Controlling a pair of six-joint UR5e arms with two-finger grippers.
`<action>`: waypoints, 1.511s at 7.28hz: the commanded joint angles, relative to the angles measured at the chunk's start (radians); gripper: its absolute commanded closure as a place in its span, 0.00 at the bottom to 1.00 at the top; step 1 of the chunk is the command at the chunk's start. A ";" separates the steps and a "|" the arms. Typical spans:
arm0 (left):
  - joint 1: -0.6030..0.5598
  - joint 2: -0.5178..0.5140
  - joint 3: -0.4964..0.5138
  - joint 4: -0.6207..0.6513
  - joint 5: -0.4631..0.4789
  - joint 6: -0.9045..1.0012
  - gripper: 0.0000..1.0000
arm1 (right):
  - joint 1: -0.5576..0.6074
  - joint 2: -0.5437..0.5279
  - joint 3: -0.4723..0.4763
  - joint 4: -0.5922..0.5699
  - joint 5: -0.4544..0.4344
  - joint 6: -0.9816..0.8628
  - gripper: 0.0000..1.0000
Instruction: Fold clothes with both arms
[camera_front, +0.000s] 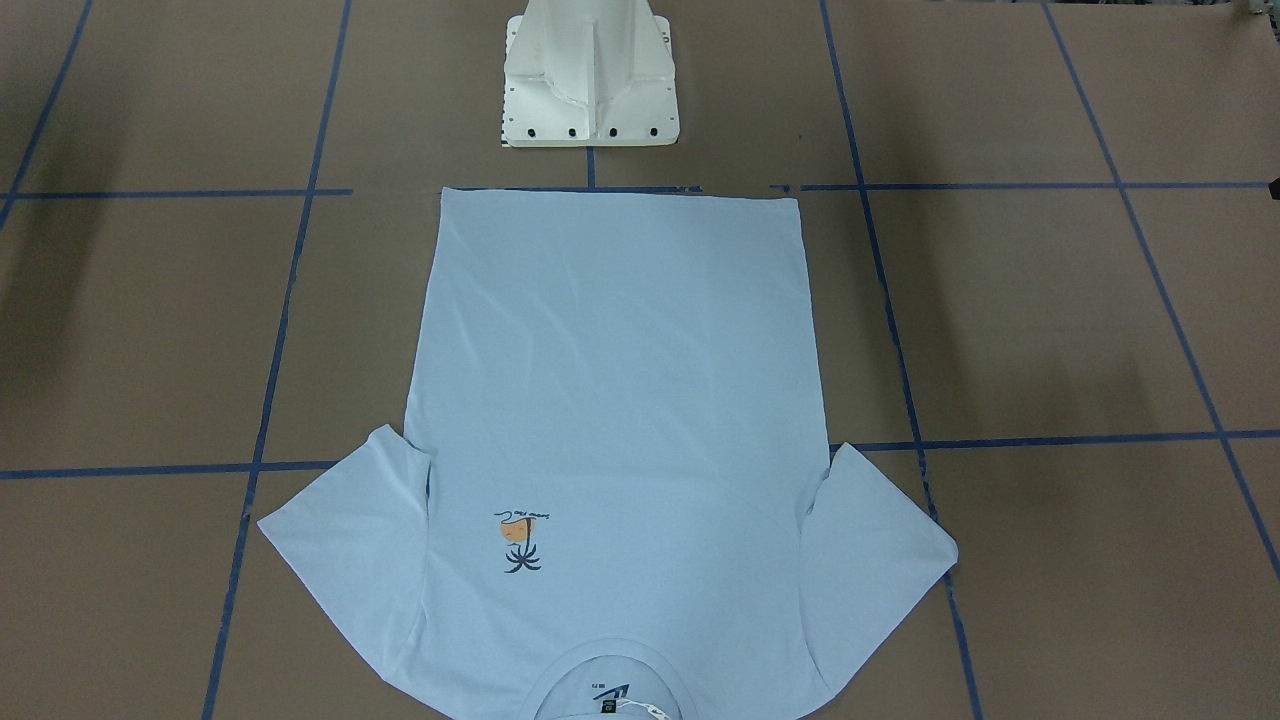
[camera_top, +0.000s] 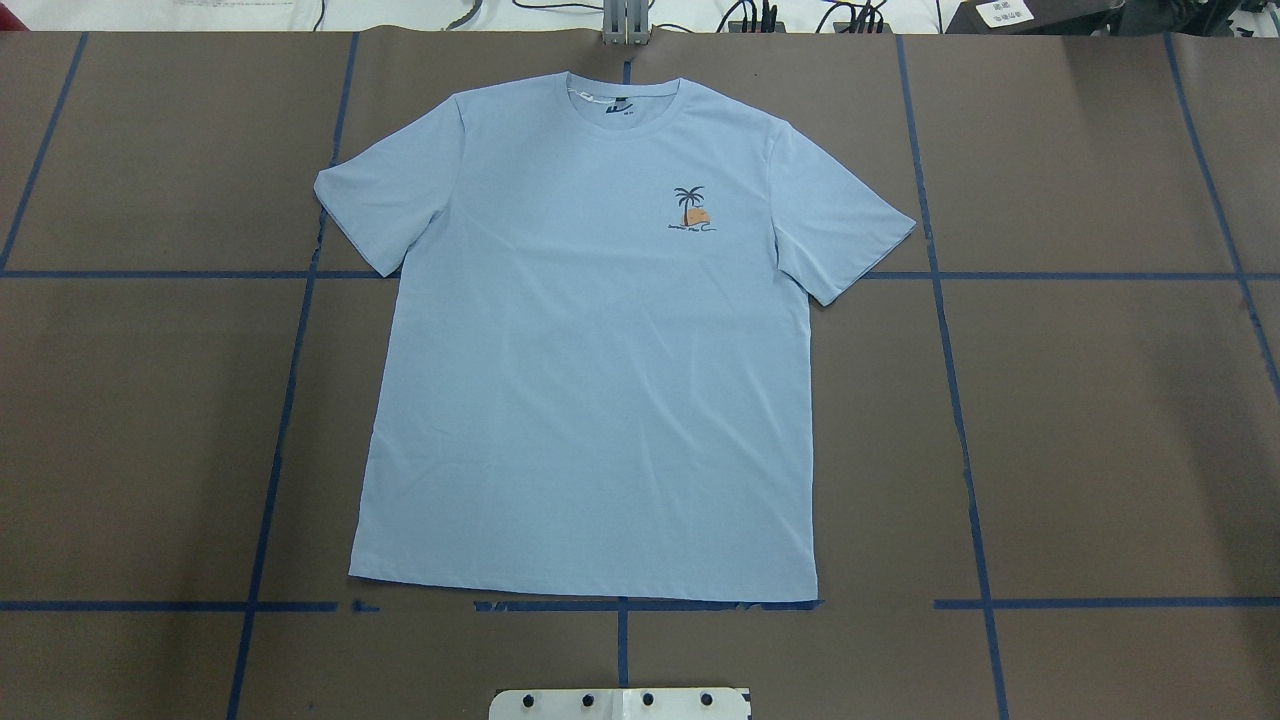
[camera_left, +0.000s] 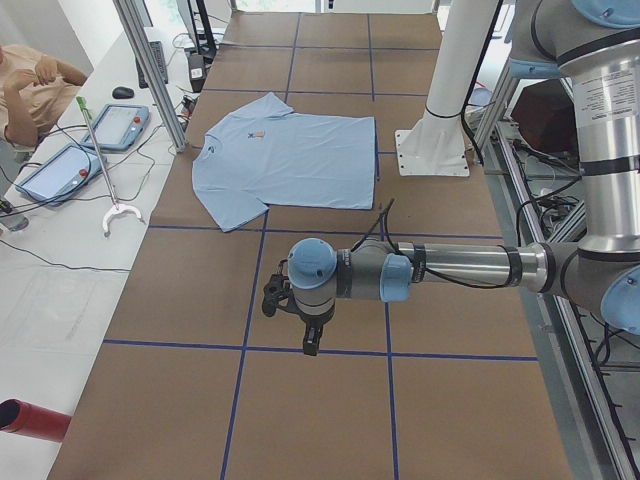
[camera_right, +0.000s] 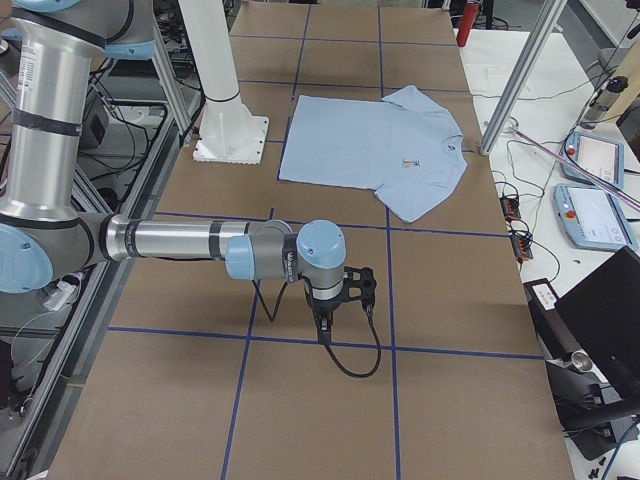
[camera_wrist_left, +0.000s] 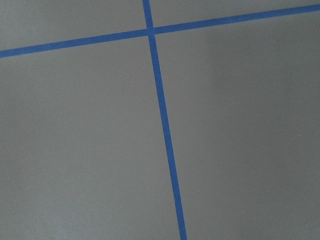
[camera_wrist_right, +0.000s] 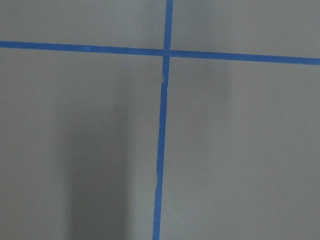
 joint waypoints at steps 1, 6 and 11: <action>0.002 -0.008 -0.004 0.000 -0.001 0.006 0.00 | 0.000 0.000 0.001 0.002 0.000 0.002 0.00; 0.008 -0.029 -0.077 -0.073 -0.004 0.000 0.00 | -0.023 0.001 -0.006 0.238 0.018 0.012 0.00; 0.000 -0.134 0.042 -0.533 0.019 -0.015 0.00 | -0.051 0.098 -0.115 0.524 0.023 0.018 0.00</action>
